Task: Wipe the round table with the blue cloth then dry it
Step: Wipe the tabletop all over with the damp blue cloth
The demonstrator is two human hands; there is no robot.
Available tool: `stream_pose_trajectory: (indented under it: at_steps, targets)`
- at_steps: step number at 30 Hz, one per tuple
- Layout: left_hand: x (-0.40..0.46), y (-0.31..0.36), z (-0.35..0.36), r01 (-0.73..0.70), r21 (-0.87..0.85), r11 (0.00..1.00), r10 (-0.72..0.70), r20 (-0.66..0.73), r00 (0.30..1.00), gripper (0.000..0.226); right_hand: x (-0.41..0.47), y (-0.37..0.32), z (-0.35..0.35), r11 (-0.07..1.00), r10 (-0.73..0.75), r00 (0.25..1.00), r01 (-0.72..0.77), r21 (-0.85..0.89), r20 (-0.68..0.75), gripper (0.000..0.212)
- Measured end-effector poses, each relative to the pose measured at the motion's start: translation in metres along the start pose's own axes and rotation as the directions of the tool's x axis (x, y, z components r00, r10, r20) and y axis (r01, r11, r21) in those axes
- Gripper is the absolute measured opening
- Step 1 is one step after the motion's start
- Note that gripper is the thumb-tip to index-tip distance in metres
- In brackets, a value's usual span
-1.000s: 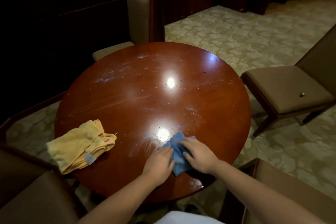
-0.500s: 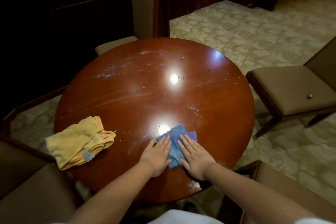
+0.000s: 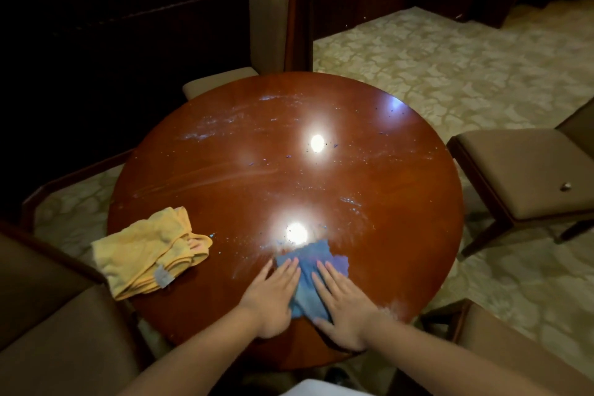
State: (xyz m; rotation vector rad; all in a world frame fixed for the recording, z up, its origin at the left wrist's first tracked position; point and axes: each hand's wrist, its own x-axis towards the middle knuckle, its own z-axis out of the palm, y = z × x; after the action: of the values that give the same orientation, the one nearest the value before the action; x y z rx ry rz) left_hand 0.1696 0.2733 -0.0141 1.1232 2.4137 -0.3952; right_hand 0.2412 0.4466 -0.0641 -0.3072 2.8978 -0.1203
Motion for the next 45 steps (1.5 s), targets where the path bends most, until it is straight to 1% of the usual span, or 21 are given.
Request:
stream_pose_trajectory:
  at_steps: [3, 5, 7, 8, 9, 13, 15, 17, 19, 20, 22, 25, 27, 28, 30, 32, 34, 36, 39, 41, 45]
  targets:
    - [-0.009, 0.0, 0.01, -0.057, 0.047, 0.997, 0.059, -0.038, 0.998, 0.069, -0.011, -0.001, 0.021, 0.997, -0.017, 0.999, 0.013, 0.076, 0.049, 0.08]
    - [0.003, -0.011, 0.002, -0.034, 0.089, 0.995, 0.036, -0.025, 0.999, 0.07, 0.01, 0.003, 0.01, 0.994, 0.033, 0.993, -0.044, 0.098, 0.113, 0.081]
    - [0.016, -0.02, -0.008, 0.017, 0.11, 0.994, -0.016, -0.008, 1.0, 0.07, 0.031, 0.005, -0.013, 0.999, 0.03, 0.994, -0.033, 0.029, 0.109, 0.094]
    - [0.02, -0.023, -0.01, 0.04, 0.113, 0.993, -0.04, -0.001, 0.999, 0.07, 0.039, 0.006, -0.013, 0.999, -0.02, 0.999, 0.022, -0.042, 0.032, 0.103]
    - [0.02, -0.025, -0.01, 0.052, 0.109, 0.993, -0.052, 0.004, 0.999, 0.071, 0.041, 0.005, -0.016, 0.999, -0.027, 0.998, 0.029, -0.036, 0.058, 0.108]
    - [-0.009, -0.018, 0.011, 0.022, 0.035, 0.999, -0.022, -0.002, 1.0, 0.071, 0.013, -0.012, -0.002, 0.997, -0.064, 0.988, 0.058, 0.047, 0.141, 0.083]
    - [-0.018, -0.02, 0.02, 0.013, -0.021, 1.0, -0.014, -0.023, 1.0, 0.073, 0.008, -0.013, 0.011, 0.99, -0.126, 0.983, 0.117, 0.076, 0.13, 0.082]
    - [-0.014, -0.029, 0.018, 0.052, -0.043, 0.998, -0.053, -0.022, 0.998, 0.073, 0.026, -0.011, 0.001, 0.993, -0.09, 0.99, 0.08, 0.088, 0.11, 0.078]
    - [-0.003, -0.042, 0.011, 0.115, -0.036, 0.993, -0.116, -0.007, 0.993, 0.071, 0.049, -0.015, -0.021, 0.998, -0.057, 0.987, 0.054, 0.021, 0.153, 0.083]
    - [0.0, -0.047, 0.007, 0.132, -0.025, 0.991, -0.132, -0.002, 0.991, 0.071, 0.057, -0.019, -0.024, 0.997, -0.075, 0.991, 0.076, -0.007, 0.109, 0.09]
    - [-0.006, -0.054, 0.004, 0.11, 0.007, 0.994, -0.11, 0.014, 0.994, 0.07, 0.059, -0.032, -0.026, 0.995, -0.1, 0.987, 0.1, 0.007, 0.124, 0.101]
    - [-0.035, -0.052, 0.022, 0.036, 0.006, 0.999, -0.037, 0.019, 0.999, 0.069, 0.036, -0.057, -0.012, 0.997, -0.068, 0.985, 0.061, 0.048, 0.156, 0.077]
    - [-0.054, -0.053, 0.034, -0.003, -0.025, 1.0, 0.003, 0.01, 1.0, 0.071, 0.026, -0.068, 0.008, 0.993, -0.102, 0.989, 0.095, 0.066, 0.109, 0.072]
    - [-0.058, -0.057, 0.037, -0.015, -0.037, 0.999, 0.015, 0.012, 1.0, 0.071, 0.027, -0.07, 0.009, 0.993, -0.095, 0.985, 0.085, 0.076, 0.142, 0.07]
    - [-0.057, -0.07, 0.034, -0.015, -0.052, 0.999, 0.017, 0.027, 0.999, 0.071, 0.042, -0.075, -0.011, 0.997, -0.067, 0.984, 0.062, 0.036, 0.165, 0.074]
    - [-0.046, -0.084, 0.025, 0.006, -0.052, 0.999, -0.005, 0.025, 1.0, 0.069, 0.065, -0.077, -0.025, 0.991, -0.13, 0.977, 0.129, 0.019, 0.168, 0.089]
    - [-0.032, -0.098, 0.014, 0.038, -0.061, 0.997, -0.036, 0.038, 0.999, 0.066, 0.086, -0.081, -0.033, 0.996, -0.087, 0.968, 0.084, 0.021, 0.237, 0.096]
    - [-0.024, -0.109, 0.008, 0.035, -0.062, 0.997, -0.031, 0.069, 0.997, 0.063, 0.091, -0.09, -0.043, 0.996, -0.072, 0.96, 0.082, -0.028, 0.271, 0.082]
    - [-0.036, -0.109, 0.015, -0.005, -0.042, 0.999, 0.006, 0.026, 1.0, 0.061, 0.07, -0.1, -0.047, 0.995, -0.087, 0.986, 0.093, -0.034, 0.145, 0.092]
    - [-0.051, -0.104, 0.029, -0.046, -0.038, 0.998, 0.045, -0.027, 0.999, 0.062, 0.055, -0.101, -0.04, 0.99, -0.099, 0.99, 0.108, -0.086, 0.104, 0.086]
    - [-0.057, -0.107, 0.045, -0.04, -0.051, 0.998, 0.036, -0.07, 0.997, 0.065, 0.054, -0.106, -0.044, 0.985, -0.043, 0.981, 0.073, -0.157, 0.19, 0.079]
